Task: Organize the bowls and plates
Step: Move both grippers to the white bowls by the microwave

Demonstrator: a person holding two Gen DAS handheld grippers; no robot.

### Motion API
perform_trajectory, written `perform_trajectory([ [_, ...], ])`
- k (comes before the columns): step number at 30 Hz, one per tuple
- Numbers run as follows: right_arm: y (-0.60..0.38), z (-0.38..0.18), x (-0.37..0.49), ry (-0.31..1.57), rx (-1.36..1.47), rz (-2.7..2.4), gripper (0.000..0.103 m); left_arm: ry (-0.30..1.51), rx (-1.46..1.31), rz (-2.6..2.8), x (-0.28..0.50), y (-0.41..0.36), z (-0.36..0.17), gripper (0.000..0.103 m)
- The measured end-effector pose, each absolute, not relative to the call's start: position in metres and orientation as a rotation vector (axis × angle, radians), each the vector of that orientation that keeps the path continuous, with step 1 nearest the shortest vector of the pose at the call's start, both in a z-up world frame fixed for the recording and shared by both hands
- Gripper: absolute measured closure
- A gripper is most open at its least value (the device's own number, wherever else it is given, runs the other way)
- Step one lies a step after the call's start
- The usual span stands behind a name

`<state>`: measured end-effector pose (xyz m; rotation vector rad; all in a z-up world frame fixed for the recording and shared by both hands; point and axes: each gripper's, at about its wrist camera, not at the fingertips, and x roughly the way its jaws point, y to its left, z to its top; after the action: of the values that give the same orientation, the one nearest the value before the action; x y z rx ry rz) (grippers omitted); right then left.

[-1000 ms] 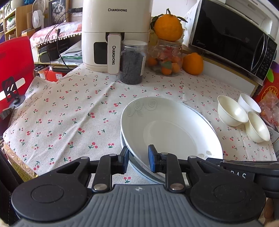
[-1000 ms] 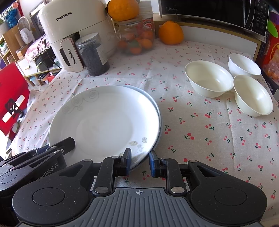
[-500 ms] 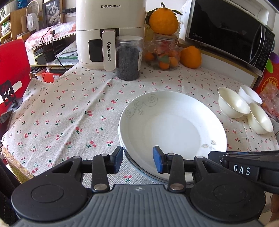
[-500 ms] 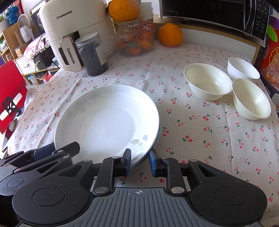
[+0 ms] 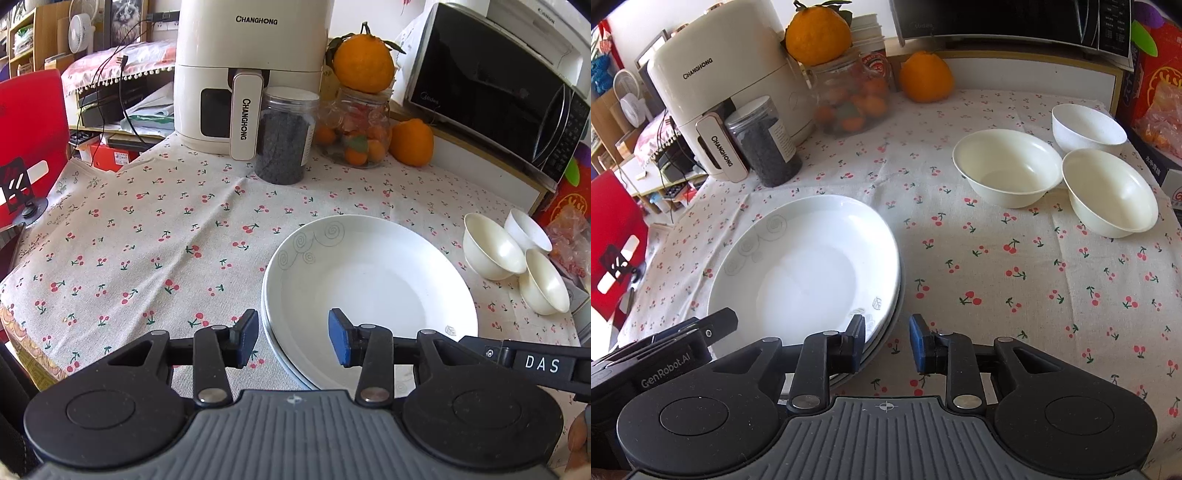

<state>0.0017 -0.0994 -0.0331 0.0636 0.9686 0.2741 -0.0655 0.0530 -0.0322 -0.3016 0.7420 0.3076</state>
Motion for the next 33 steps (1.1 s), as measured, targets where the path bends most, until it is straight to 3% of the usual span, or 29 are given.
perform_trajectory([
  [3, -0.109, -0.028, 0.005, 0.968, 0.099, 0.278, 0.073, 0.735, -0.302, 0.304, -0.063, 0.055, -0.029, 0.058],
  [13, -0.181, 0.006, 0.036, 0.901, 0.238, 0.174, 0.033, 0.729, -0.3, 0.186, -0.02, 0.034, -0.003, 0.027],
  [20, -0.245, 0.027, 0.07, 0.853, 0.347, 0.084, 0.029, 0.735, -0.267, 0.032, 0.046, -0.016, 0.017, 0.008],
  [22, -0.266, 0.031, 0.082, 0.842, 0.381, 0.049, 0.024, 0.756, -0.264, -0.004, 0.067, -0.028, 0.018, 0.006],
  [26, -0.311, 0.029, 0.105, 0.822, 0.46, -0.05, 0.022, 0.776, -0.269, -0.053, 0.109, -0.047, 0.02, 0.001],
  [33, -0.369, 0.01, 0.153, 0.832, 0.56, -0.186, 0.015, 0.725, -0.191, -0.023, 0.168, -0.082, 0.02, 0.0],
])
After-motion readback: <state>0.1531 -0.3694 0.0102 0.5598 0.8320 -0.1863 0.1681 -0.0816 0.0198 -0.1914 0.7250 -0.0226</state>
